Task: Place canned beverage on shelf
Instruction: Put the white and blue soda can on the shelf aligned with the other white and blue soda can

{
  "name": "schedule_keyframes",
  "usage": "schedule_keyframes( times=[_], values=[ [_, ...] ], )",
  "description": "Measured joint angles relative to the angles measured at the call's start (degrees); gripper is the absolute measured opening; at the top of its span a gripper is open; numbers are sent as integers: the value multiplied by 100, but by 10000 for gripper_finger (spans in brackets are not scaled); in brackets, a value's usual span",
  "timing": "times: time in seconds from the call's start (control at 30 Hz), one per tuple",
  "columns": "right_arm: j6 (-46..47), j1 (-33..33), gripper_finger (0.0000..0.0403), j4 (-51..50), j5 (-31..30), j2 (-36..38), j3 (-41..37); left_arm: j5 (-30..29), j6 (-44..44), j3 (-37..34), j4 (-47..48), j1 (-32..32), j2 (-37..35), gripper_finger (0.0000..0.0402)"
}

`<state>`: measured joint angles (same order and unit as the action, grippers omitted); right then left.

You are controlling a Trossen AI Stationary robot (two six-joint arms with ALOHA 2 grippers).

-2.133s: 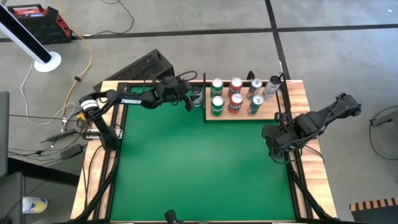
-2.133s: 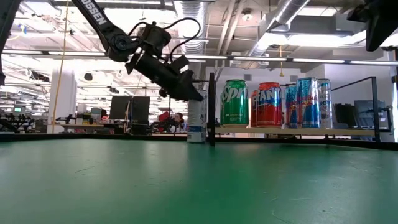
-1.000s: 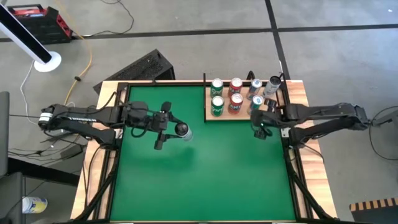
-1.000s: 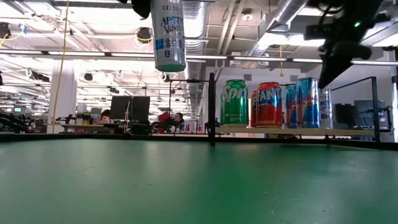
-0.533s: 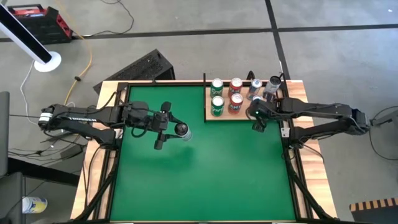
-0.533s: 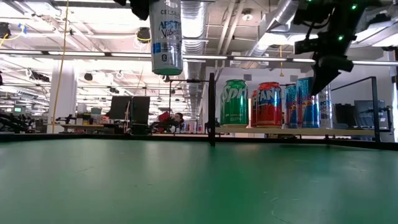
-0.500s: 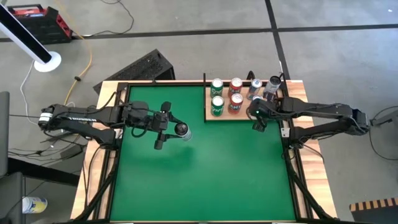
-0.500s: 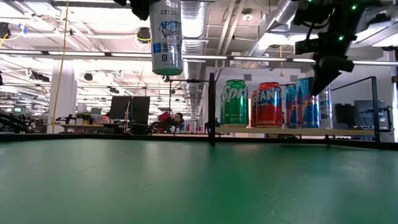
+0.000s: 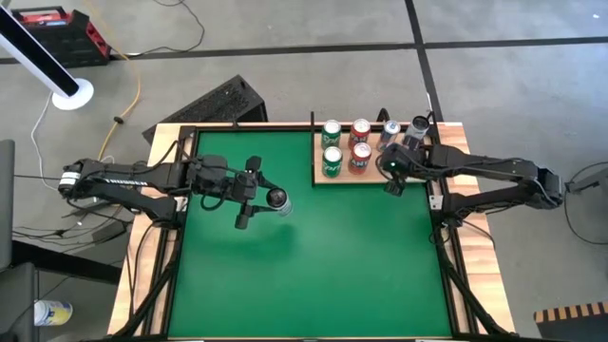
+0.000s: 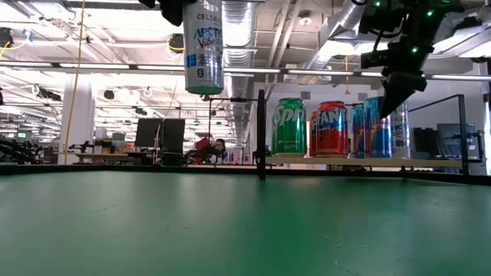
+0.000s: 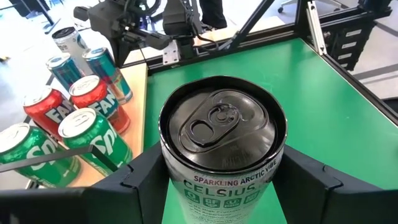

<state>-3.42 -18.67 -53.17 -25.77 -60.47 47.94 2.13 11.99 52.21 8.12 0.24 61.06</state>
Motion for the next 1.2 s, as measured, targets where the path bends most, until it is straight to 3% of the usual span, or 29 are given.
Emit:
schedule_keyframes(
  times=[0.27, 0.4, 0.6, 0.73, 0.93, 1.2],
  values=[
    [282, 396, 17, -656, 851, 133, 141, 24, -20, 9, -369, -58, 245, 216],
    [755, 1126, 17, -860, 930, 374, 346, 377, 63, 9, -956, -21, 939, 216],
    [1529, 2414, 19, -759, 1074, 705, 561, 1296, 146, 145, -2695, -25, 2391, 216],
    [2049, 3088, 21, -778, 1076, 858, 597, 1645, 209, 890, -3153, 3, 3396, 216],
    [2817, 3904, 21, -817, 957, 940, 601, 2256, 475, 2485, -2213, 115, 4804, 216],
    [3364, 4604, 21, -863, 755, 953, 601, 2558, 615, 3589, -2063, 228, 5844, 216]
  ],
)
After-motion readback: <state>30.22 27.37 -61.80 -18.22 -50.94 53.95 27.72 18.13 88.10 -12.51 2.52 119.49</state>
